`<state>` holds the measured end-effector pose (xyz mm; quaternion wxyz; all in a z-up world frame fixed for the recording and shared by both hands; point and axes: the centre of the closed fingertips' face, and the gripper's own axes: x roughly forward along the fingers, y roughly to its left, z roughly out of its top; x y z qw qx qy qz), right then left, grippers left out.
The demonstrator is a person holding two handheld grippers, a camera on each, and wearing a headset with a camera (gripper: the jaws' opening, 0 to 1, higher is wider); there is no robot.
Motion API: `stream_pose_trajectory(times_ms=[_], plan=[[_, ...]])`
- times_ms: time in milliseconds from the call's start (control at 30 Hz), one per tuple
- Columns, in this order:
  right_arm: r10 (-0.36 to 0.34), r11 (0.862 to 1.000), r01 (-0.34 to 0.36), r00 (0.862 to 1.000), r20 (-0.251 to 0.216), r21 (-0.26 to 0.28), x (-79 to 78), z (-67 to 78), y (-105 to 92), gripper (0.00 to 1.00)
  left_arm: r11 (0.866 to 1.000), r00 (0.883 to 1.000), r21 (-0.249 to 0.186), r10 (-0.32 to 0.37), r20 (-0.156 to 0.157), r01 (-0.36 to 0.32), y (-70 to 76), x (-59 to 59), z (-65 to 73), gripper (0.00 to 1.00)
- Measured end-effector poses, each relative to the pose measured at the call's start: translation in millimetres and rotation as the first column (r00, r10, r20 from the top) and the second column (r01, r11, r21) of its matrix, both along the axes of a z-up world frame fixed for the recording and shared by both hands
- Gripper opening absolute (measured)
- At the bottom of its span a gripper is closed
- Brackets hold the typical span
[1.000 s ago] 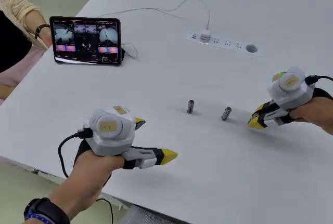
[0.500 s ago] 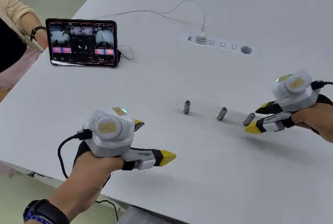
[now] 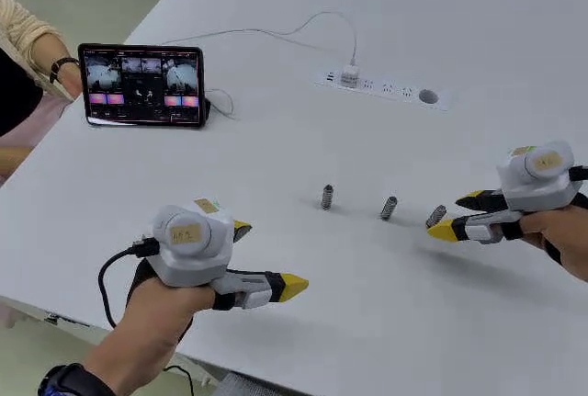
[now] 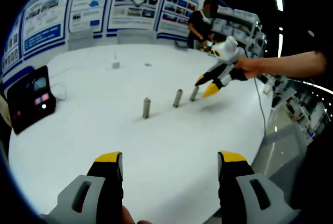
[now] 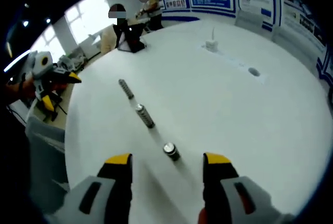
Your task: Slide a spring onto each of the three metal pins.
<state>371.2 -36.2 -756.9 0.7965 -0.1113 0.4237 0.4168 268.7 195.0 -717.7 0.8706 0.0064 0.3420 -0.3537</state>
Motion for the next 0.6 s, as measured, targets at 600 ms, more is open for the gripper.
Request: stream_pose_trajectory(times_ms=[600], plan=[[-0.159,0.982,0.154,0.987,0.036,0.108,-24.3,9.5,-3.8,0.65,1.000,1.000,0.012,-0.001,0.006,0.001,1.9,4.2,1.9,0.76]])
